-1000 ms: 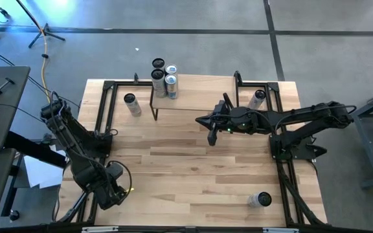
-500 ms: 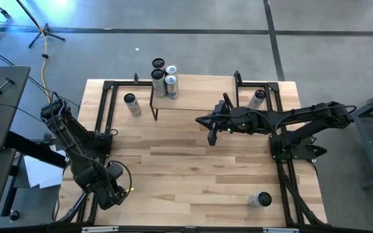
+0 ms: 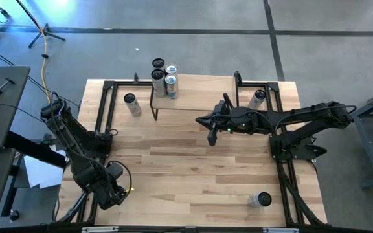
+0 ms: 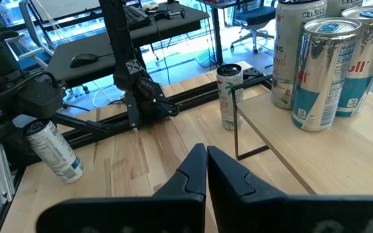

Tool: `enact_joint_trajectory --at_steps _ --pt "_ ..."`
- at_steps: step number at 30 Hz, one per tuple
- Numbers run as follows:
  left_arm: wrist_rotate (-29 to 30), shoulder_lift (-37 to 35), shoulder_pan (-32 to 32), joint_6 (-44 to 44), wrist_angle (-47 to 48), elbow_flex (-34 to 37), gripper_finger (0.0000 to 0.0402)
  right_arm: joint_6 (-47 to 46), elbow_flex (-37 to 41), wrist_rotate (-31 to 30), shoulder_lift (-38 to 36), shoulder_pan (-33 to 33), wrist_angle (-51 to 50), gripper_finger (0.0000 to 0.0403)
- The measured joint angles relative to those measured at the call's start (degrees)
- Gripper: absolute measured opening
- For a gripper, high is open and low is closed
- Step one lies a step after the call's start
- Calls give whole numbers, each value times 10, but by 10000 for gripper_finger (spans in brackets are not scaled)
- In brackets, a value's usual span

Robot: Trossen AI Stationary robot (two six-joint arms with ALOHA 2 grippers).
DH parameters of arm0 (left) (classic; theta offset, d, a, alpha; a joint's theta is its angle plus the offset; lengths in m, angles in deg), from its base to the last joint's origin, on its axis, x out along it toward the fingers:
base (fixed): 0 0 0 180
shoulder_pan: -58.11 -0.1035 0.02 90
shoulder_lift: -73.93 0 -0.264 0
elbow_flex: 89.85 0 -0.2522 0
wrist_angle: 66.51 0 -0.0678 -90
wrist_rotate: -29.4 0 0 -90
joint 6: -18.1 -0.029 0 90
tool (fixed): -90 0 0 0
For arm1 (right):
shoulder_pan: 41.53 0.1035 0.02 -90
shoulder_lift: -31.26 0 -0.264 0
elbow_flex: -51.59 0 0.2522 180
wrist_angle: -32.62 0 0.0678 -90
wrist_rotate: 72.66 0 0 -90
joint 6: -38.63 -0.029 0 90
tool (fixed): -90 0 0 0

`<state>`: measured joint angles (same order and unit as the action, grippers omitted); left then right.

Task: Place canned beverage on shelf
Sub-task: Put the bottom left black soda can on the shelf

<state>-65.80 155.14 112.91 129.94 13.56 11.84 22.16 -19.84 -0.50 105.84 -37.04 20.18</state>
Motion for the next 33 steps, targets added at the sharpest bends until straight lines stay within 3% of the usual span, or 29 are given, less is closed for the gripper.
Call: enact_joint_trajectory --at_steps 33 --pt "26 -7 -7 -13 -3 -1 230 -15 0 0 0 0 1 0"
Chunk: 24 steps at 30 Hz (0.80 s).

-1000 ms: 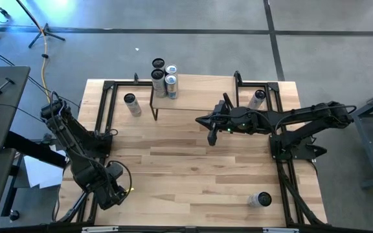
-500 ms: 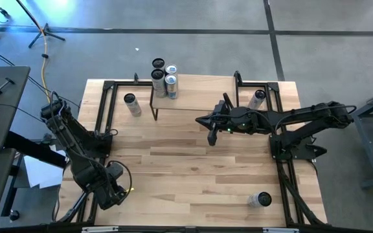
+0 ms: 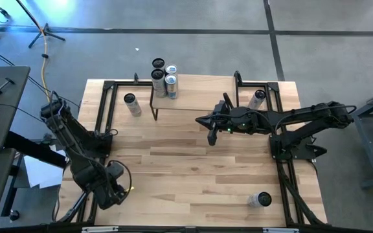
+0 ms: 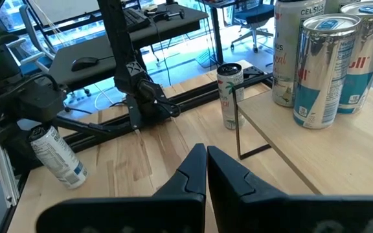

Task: Place canned beverage on shelf
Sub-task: Put the bottom left black soda can on the shelf

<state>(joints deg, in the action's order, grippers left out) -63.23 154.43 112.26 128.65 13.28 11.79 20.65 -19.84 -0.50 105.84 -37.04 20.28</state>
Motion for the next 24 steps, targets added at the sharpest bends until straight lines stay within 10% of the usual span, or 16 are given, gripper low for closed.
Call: enact_joint_trajectory --at_steps 24 --pt "37 -11 -370 -494 3 0 228 -26 0 19 0 1 1 0"
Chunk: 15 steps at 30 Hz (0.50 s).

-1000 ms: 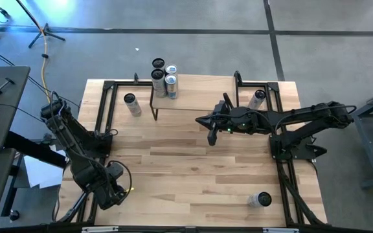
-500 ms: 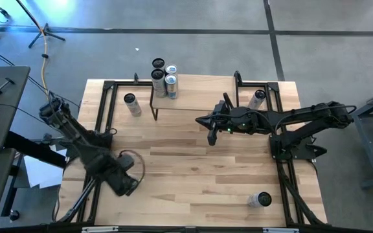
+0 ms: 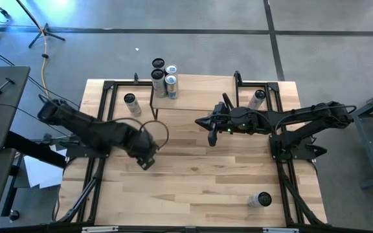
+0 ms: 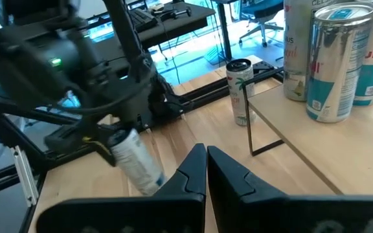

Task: Place canned beverage on shelf
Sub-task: Put the bottom left black soda can on the shelf

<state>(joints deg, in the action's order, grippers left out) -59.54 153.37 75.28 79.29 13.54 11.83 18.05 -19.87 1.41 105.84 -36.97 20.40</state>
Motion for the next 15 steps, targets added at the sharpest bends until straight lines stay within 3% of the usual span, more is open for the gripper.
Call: enact_joint_trajectory --at_steps 7,15 --pt "-5 0 -67 -58 0 0 228 0 0 0 0 13 0 0" --pt "-25 0 -75 -63 0 0 230 0 0 0 0 27 0 0"
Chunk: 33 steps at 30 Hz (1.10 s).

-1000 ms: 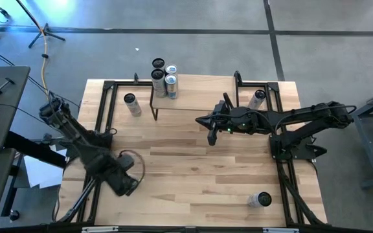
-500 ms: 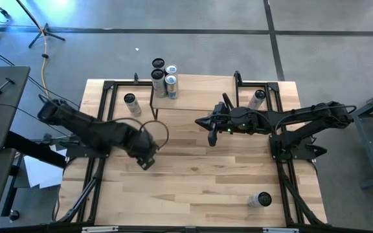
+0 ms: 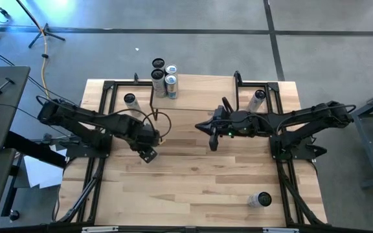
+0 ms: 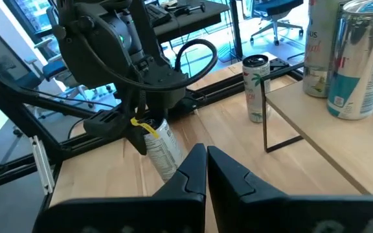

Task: Place canned beverage on shelf
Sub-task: Put the bottom left black soda can on the shelf

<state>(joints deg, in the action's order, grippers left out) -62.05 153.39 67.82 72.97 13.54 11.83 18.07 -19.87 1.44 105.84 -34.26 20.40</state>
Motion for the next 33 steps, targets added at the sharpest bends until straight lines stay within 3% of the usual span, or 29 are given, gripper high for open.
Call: enact_joint_trajectory --at_steps 33 --pt "2 0 0 3 -3 0 258 14 0 0 0 3 0 0"
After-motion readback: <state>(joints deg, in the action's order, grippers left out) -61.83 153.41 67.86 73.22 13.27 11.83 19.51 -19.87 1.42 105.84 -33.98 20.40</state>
